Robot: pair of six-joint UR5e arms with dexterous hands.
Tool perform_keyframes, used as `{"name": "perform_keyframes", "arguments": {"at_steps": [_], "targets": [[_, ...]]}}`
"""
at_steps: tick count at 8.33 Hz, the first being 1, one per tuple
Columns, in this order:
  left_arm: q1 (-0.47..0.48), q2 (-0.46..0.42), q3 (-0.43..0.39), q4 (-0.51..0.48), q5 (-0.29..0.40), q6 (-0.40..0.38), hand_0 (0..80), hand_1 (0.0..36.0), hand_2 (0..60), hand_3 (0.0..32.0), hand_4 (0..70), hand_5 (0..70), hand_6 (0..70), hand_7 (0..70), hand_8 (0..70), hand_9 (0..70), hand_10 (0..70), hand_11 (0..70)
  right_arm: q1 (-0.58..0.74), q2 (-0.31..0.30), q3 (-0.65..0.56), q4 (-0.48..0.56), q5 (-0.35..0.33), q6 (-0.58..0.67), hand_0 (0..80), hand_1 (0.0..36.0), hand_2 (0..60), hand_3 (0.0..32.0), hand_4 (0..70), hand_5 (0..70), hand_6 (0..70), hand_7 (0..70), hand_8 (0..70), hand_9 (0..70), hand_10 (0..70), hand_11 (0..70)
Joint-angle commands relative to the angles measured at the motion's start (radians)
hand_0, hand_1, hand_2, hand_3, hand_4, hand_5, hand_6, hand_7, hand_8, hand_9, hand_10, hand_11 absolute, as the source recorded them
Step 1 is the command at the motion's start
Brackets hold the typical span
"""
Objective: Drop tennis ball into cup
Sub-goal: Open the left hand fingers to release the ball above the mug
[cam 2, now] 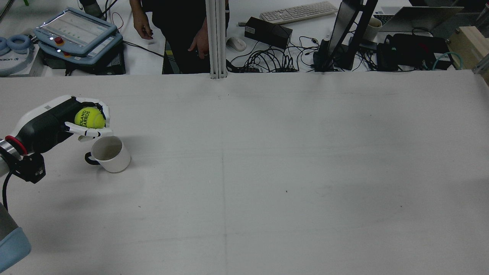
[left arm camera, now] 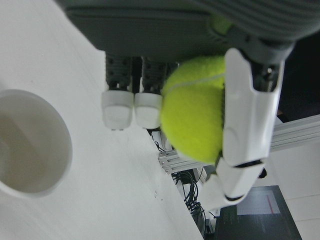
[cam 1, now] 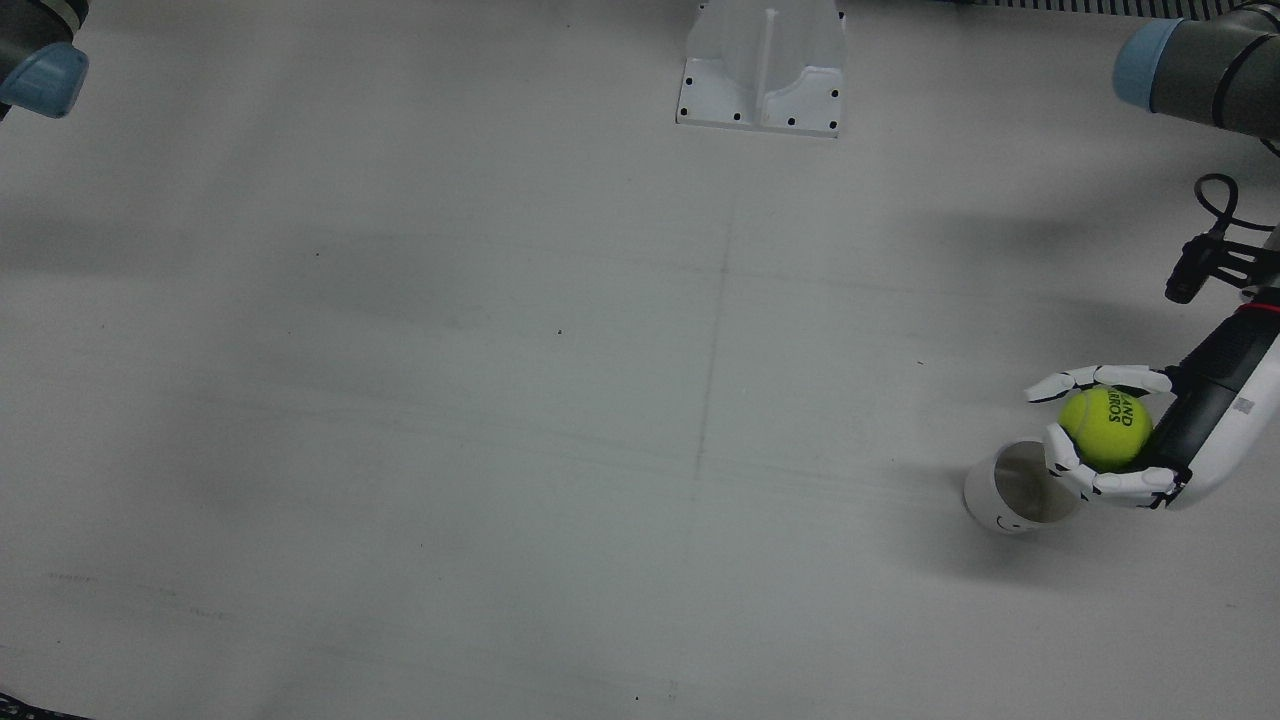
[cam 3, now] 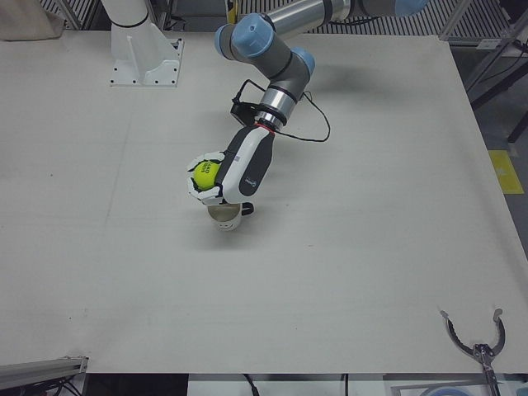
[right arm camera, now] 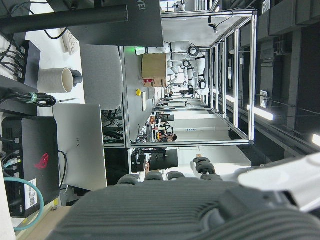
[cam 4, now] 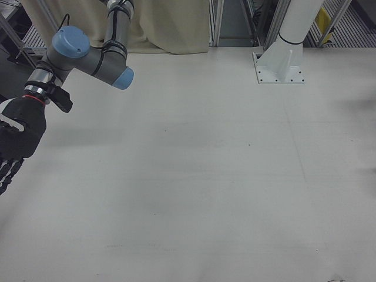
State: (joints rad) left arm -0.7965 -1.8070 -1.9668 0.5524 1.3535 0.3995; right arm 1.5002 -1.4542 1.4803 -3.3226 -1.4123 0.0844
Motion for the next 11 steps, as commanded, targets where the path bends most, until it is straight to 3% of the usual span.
{"name": "perform_keyframes", "arguments": {"at_steps": [1,2,3,4,5,6,7,8,9,10,11], "targets": [[-0.001,0.011,0.008,-0.052,-0.002,-0.03,59.5,36.0,60.0,0.0,70.0,68.9,70.0,70.0,70.0,70.0,66.6,70.0,0.0,0.0,0.0,0.0,0.001,0.0,0.0,0.0,0.0,0.0,0.0,0.0,0.0,0.0,0.0,0.0,0.0,0.0],[-0.001,0.011,0.006,-0.069,-0.001,-0.036,64.4,36.0,60.0,0.0,56.3,70.0,70.0,70.0,65.3,70.0,49.0,70.0,0.0,0.0,0.0,0.0,0.0,0.0,0.0,0.0,0.0,0.0,0.0,0.0,0.0,0.0,0.0,0.0,0.0,0.0],[-0.003,0.011,0.006,-0.078,-0.001,-0.036,80.0,36.0,60.0,0.0,33.0,61.3,56.1,67.2,39.1,52.1,28.7,44.3,0.0,0.0,0.0,0.0,0.0,0.0,0.0,0.0,0.0,0.0,0.0,0.0,0.0,0.0,0.0,0.0,0.0,0.0],[-0.003,0.011,0.003,-0.078,-0.001,-0.036,77.9,36.0,60.0,0.0,6.4,40.9,14.4,21.5,9.9,15.0,8.6,16.8,0.0,0.0,0.0,0.0,0.0,0.0,0.0,0.0,0.0,0.0,0.0,0.0,0.0,0.0,0.0,0.0,0.0,0.0],[-0.003,0.011,0.002,-0.078,0.001,-0.036,60.8,36.0,56.2,0.0,0.3,11.8,11.8,10.5,5.2,7.3,4.9,10.8,0.0,0.0,0.0,0.0,0.0,0.0,0.0,0.0,0.0,0.0,0.0,0.0,0.0,0.0,0.0,0.0,0.0,0.0],[-0.003,0.011,0.0,-0.078,-0.001,-0.036,55.2,35.3,53.2,0.0,0.0,28.1,18.4,8.8,2.7,3.9,3.2,7.8,0.0,0.0,0.0,0.0,0.0,0.0,0.0,0.0,0.0,0.0,0.0,0.0,0.0,0.0,0.0,0.0,0.0,0.0],[-0.003,0.011,-0.001,-0.078,-0.001,-0.036,54.1,35.1,52.4,0.8,0.0,16.6,3.2,9.2,0.5,2.8,2.7,7.0,0.0,0.0,0.0,0.0,0.0,0.0,0.0,0.0,0.0,0.0,0.0,0.0,0.0,0.0,0.0,0.0,0.0,0.0],[-0.004,0.011,-0.003,-0.078,-0.001,-0.036,53.9,35.3,52.6,0.8,0.0,62.8,2.4,10.0,0.1,2.4,2.4,6.6,0.0,0.0,0.0,0.0,0.0,0.0,0.0,0.0,0.0,0.0,0.0,0.0,0.0,0.0,0.0,0.0,0.0,0.0],[-0.006,0.012,-0.006,-0.078,-0.001,-0.036,53.9,35.6,52.8,3.6,0.0,24.4,1.6,10.5,0.0,1.9,2.2,6.3,0.0,0.0,0.0,0.0,0.0,0.0,0.0,0.0,0.0,0.0,0.0,0.0,0.0,0.0,0.0,0.0,0.0,0.0],[-0.007,0.012,-0.007,-0.078,-0.001,-0.037,53.9,35.8,55.1,3.6,0.0,17.0,2.2,10.4,0.0,1.5,2.1,6.2,0.0,0.0,0.0,0.0,0.0,0.0,0.0,0.0,0.0,0.0,0.0,0.0,0.0,0.0,0.0,0.0,0.0,0.0],[-0.007,0.012,-0.009,-0.078,0.001,-0.037,53.8,35.9,56.2,5.2,0.0,15.6,2.5,9.9,0.0,1.1,2.0,6.0,0.0,0.0,0.0,0.0,0.0,0.0,0.0,0.0,0.0,0.0,0.0,0.0,0.0,0.0,0.0,0.0,0.0,0.0]]}}
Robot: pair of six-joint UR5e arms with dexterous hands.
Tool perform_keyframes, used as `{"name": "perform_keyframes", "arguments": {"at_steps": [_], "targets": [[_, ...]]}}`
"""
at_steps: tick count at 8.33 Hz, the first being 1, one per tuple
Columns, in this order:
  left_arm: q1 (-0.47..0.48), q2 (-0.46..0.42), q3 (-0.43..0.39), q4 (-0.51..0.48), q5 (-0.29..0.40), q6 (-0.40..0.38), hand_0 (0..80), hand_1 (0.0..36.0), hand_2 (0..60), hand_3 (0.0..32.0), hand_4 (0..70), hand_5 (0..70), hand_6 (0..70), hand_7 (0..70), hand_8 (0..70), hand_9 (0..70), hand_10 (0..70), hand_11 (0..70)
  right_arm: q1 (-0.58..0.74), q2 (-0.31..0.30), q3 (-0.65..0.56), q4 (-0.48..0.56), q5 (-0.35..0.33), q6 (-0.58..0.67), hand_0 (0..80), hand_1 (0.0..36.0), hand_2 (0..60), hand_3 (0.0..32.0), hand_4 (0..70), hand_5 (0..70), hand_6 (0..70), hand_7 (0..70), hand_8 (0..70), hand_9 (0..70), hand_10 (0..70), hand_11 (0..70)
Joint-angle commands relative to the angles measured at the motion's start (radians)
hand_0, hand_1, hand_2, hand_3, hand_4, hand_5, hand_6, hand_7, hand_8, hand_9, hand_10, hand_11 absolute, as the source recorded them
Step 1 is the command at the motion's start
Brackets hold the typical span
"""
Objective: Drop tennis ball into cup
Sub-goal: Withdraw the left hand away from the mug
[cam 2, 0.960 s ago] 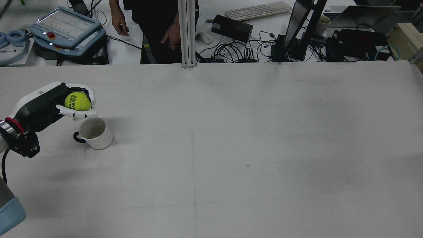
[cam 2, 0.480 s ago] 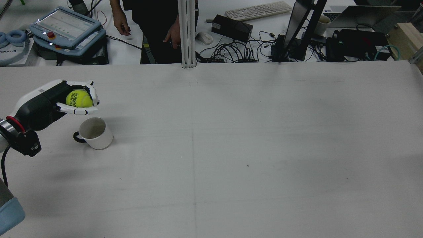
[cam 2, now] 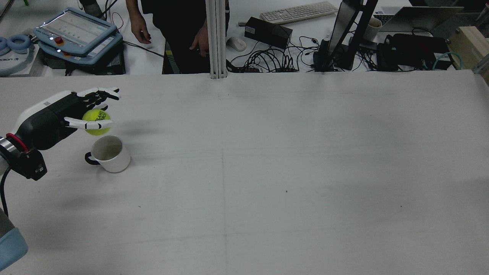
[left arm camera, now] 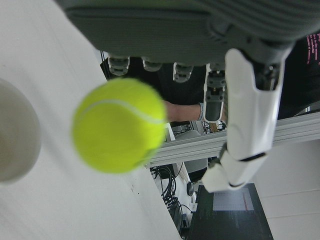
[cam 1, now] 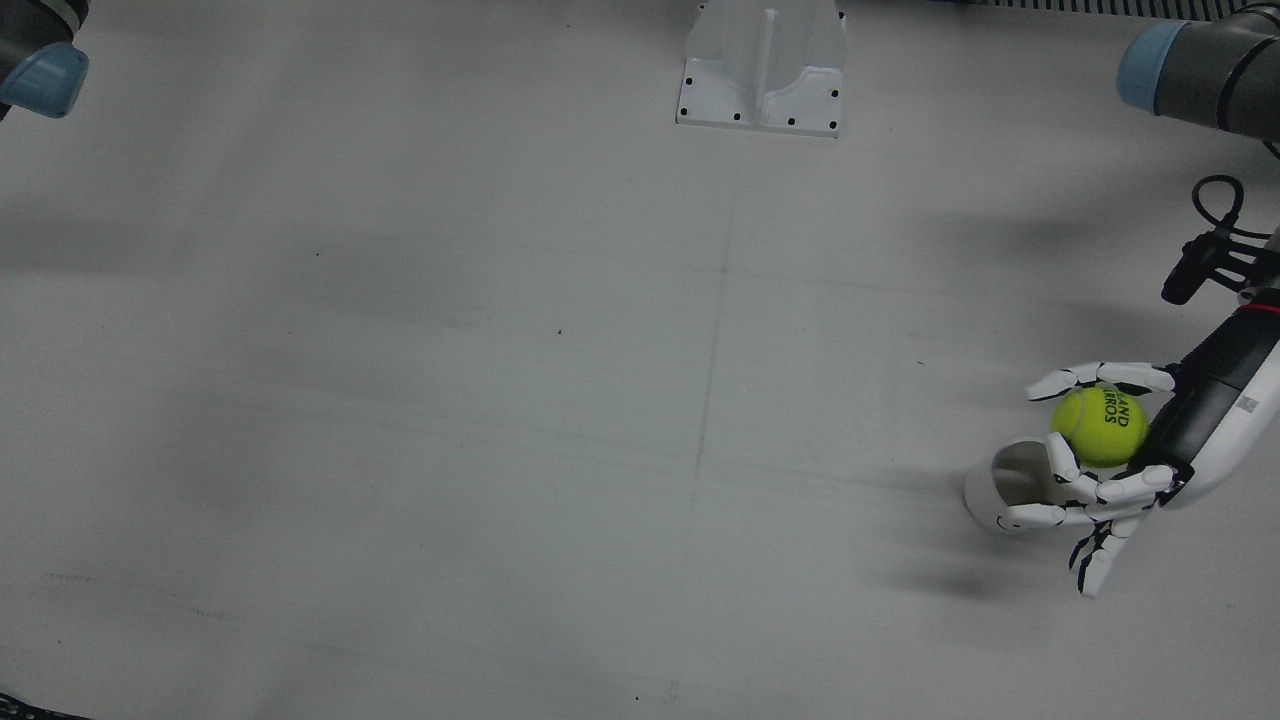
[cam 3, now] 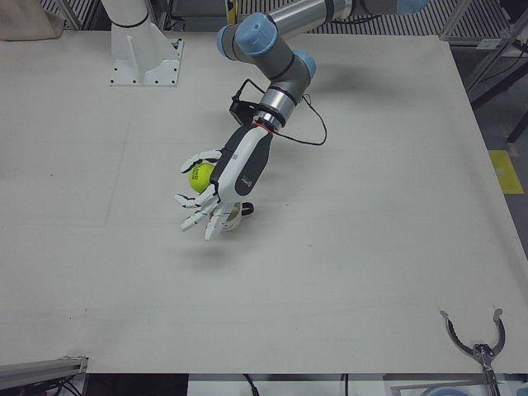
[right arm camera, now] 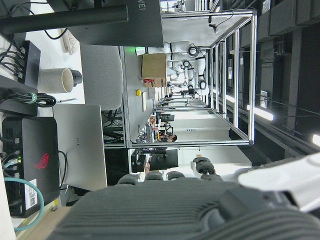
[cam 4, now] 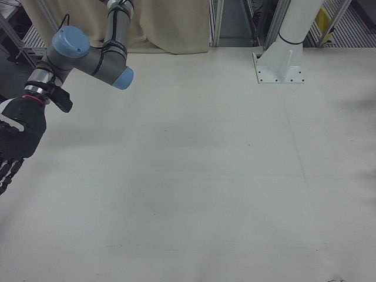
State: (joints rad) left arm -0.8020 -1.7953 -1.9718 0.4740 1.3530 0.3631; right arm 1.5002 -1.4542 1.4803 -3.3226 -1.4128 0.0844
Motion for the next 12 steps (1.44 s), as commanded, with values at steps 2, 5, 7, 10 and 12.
{"name": "perform_keyframes", "arguments": {"at_steps": [2,5,7,10,12], "targets": [[-0.003,0.001,-0.004,0.0,0.002,-0.012,53.5,35.5,57.6,7.2,0.0,16.5,9.6,8.9,1.5,0.5,1.8,5.7,0.0,0.0,0.0,0.0,0.0,0.0,0.0,0.0,0.0,0.0,0.0,0.0,0.0,0.0,0.0,0.0,0.0,0.0],[-0.282,-0.013,-0.027,0.001,0.034,0.029,53.4,35.5,60.0,8.4,0.0,17.1,9.2,9.1,1.5,0.5,1.6,5.5,0.0,0.0,0.0,0.0,0.0,0.0,0.0,0.0,0.0,0.0,0.0,0.0,0.0,0.0,0.0,0.0,0.0,0.0],[-0.545,-0.018,0.054,-0.058,0.089,0.06,55.1,35.8,60.0,11.8,0.0,8.1,9.7,9.0,1.5,0.5,1.6,5.7,0.0,0.0,0.0,0.0,0.0,0.0,0.0,0.0,0.0,0.0,0.0,0.0,0.0,0.0,0.0,0.0,0.0,0.0],[-0.603,0.103,0.047,-0.075,0.095,0.05,50.8,36.0,60.0,21.6,0.0,6.5,0.3,4.7,0.0,0.0,0.3,3.6,0.0,0.0,0.0,0.0,0.0,0.0,0.0,0.0,0.0,0.0,0.0,0.0,0.0,0.0,0.0,0.0,0.0,0.0],[-0.605,0.106,0.044,-0.075,0.095,0.048,50.9,35.9,60.0,16.6,0.0,18.3,8.4,5.4,1.5,0.0,0.2,3.6,0.0,0.0,0.0,0.0,0.002,0.0,0.0,0.0,0.0,0.0,0.0,0.0,0.0,0.0,0.0,0.0,0.0,0.0]]}}
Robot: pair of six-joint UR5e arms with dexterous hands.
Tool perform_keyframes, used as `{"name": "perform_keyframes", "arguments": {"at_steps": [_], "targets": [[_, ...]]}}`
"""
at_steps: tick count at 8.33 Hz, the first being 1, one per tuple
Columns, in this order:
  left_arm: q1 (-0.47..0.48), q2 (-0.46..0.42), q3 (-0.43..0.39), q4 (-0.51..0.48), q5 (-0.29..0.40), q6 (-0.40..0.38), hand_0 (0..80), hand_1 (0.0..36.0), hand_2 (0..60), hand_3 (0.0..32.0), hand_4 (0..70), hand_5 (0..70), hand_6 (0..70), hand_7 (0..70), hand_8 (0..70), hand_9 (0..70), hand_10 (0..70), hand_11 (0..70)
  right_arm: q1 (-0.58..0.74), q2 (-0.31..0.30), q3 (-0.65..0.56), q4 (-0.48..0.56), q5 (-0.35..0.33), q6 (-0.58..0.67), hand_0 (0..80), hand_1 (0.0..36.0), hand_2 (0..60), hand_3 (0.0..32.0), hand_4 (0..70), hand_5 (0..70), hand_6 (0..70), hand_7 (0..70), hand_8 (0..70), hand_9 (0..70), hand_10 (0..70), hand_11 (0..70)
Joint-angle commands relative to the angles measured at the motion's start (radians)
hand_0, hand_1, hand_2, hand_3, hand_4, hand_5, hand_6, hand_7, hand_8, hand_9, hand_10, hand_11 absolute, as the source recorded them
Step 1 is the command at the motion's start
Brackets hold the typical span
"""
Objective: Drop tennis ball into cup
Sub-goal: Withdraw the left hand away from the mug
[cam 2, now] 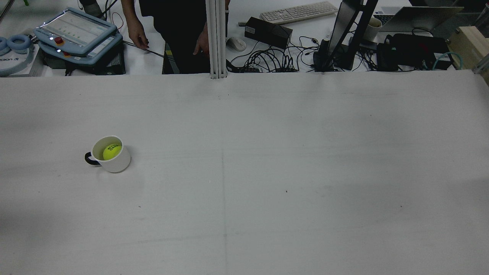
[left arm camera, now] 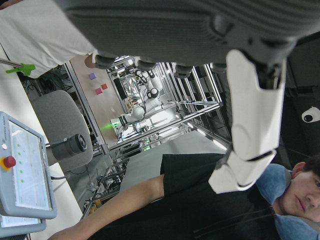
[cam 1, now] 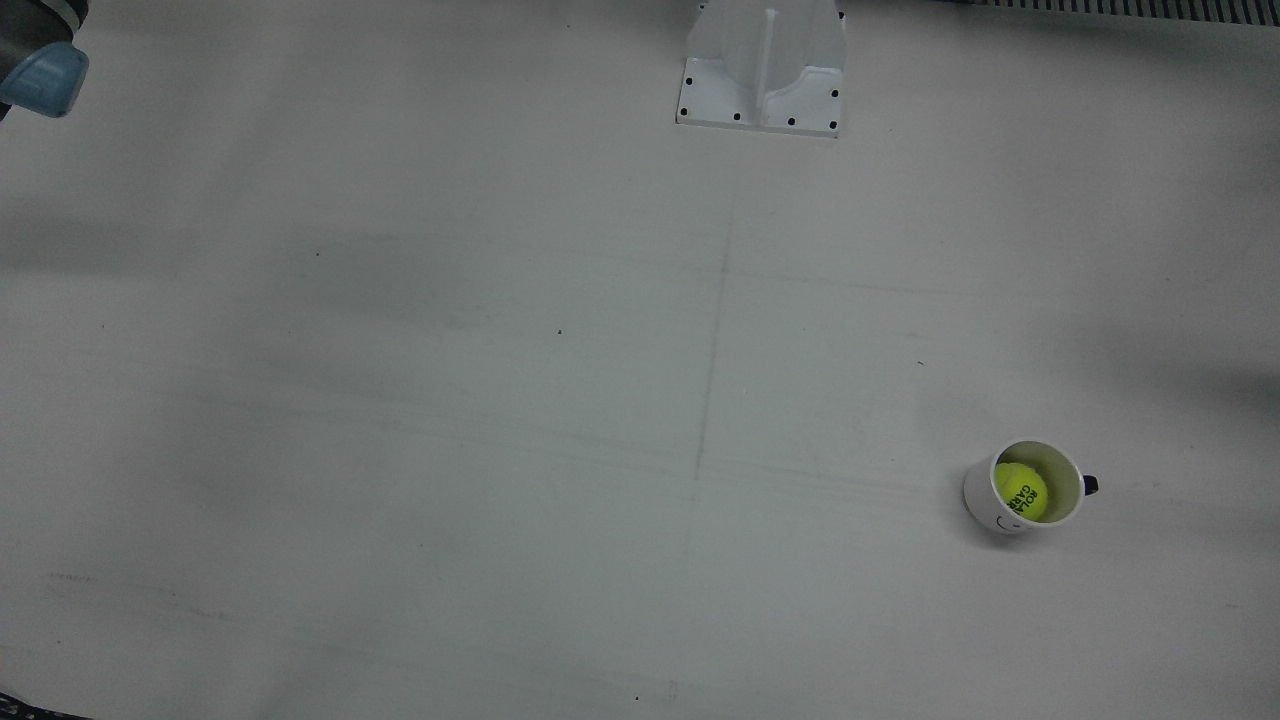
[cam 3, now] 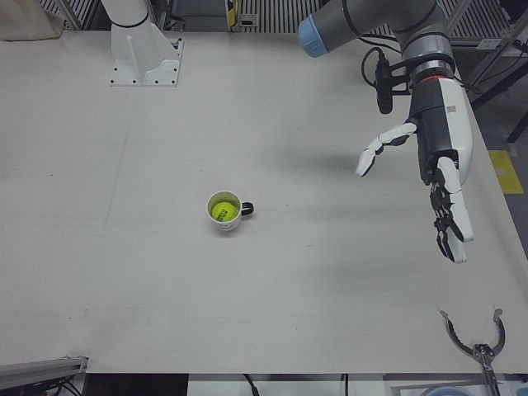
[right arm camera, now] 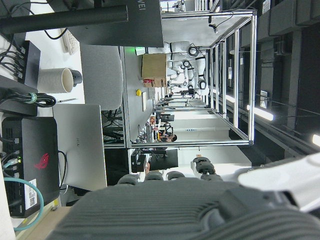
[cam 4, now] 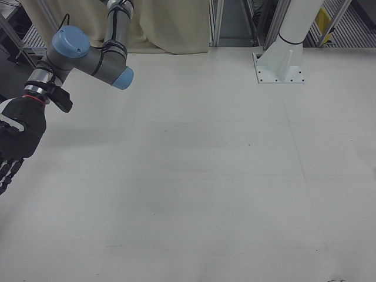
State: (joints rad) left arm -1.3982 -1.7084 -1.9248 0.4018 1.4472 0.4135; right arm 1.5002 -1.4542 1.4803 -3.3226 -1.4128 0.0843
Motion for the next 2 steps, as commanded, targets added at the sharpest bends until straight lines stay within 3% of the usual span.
{"name": "perform_keyframes", "arguments": {"at_steps": [1,2], "targets": [[-0.008,0.023,-0.006,-0.003,0.002,-0.002,50.3,35.8,60.0,19.2,0.0,5.2,8.2,6.5,1.5,0.1,0.1,3.5,0.0,0.0,0.0,0.0,0.0,0.0,0.0,0.0,0.0,0.0,0.0,0.0,0.0,0.0,0.0,0.0,0.0,0.0],[-0.008,0.027,-0.006,-0.005,0.002,-0.002,50.3,36.0,60.0,17.2,0.0,15.2,0.5,6.6,0.0,0.1,0.1,3.5,0.0,0.0,0.0,0.0,0.0,0.0,0.0,0.0,0.0,0.0,0.0,0.0,0.0,0.0,0.0,0.0,0.0,0.0]]}}
